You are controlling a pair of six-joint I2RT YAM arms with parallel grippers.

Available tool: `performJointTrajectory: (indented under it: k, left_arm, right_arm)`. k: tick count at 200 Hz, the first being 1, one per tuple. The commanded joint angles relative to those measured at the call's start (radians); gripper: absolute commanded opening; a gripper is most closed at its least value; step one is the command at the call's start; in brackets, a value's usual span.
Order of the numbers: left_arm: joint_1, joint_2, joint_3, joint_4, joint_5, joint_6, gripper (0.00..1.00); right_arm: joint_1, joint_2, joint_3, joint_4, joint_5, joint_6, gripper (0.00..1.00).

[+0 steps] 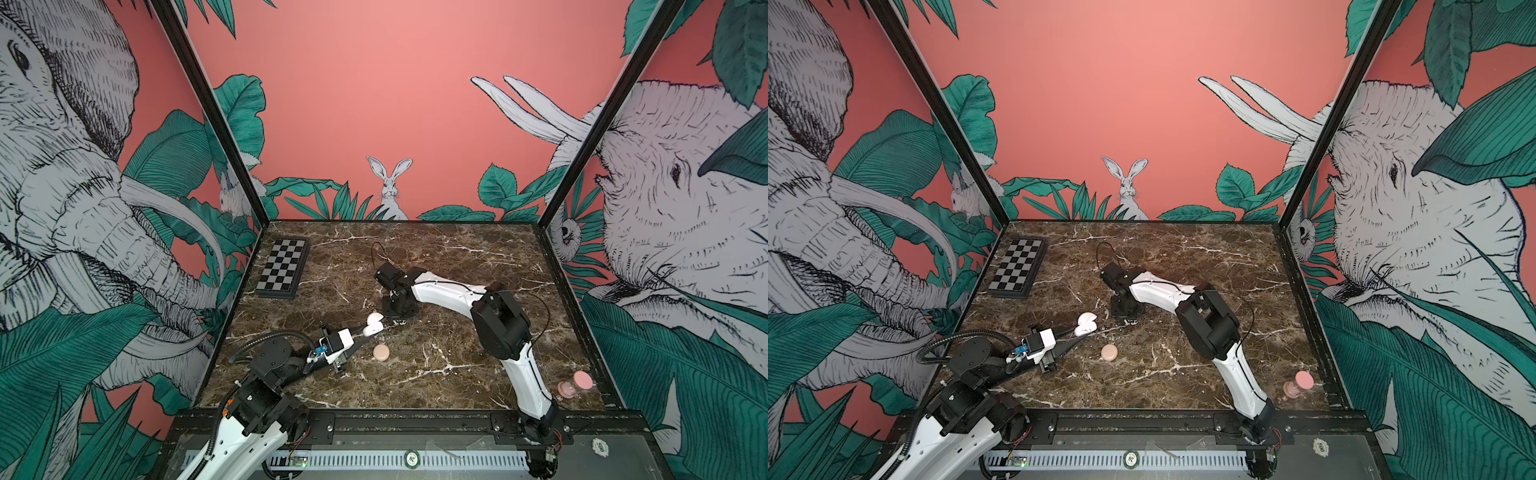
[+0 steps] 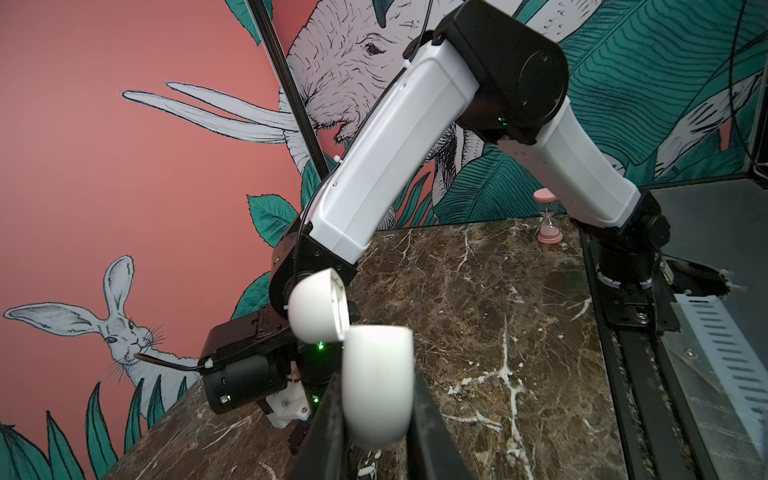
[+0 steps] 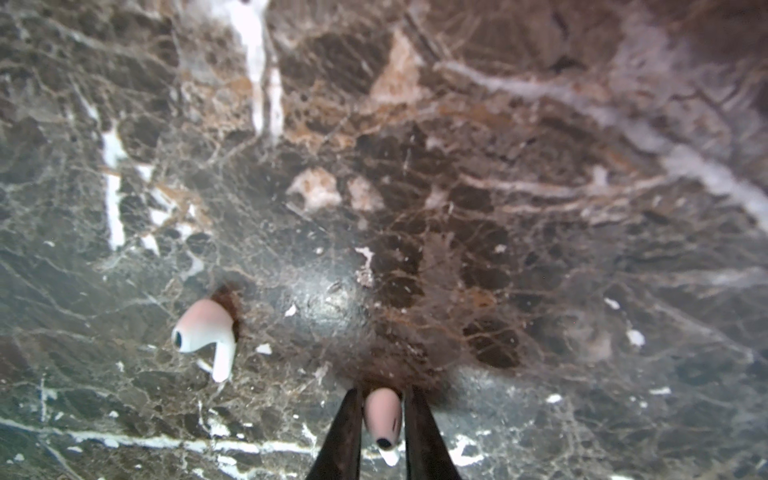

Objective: Insert the wireless bluetooth earbuds into the charging case
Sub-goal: 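Descend and close the right gripper on the nearer white earbud, then lift the earbud and carry it toward the open case in the left gripper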

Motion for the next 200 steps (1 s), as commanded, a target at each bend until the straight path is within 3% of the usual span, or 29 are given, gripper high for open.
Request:
performJointTrajectory:
  k: [1,74,200]
  left_arm:
    - [-0.006,-0.002,-0.013,0.001,0.012,0.016,0.0]
    - [-0.006,0.016,-0.016,0.004,0.012,0.016,0.0]
    - [-0.005,0.13,-0.014,0.032,0.024,-0.003,0.0]
  right_arm:
    - [-0.014,-0.001,-0.043,0.027,-0.006,0.034,0.18]
    - [-0.029,-0.047,-0.106,0.089,-0.024,0.055,0.16]
    - [-0.057,-0.293,-0.382,0.368,-0.052,0.044,0.16]
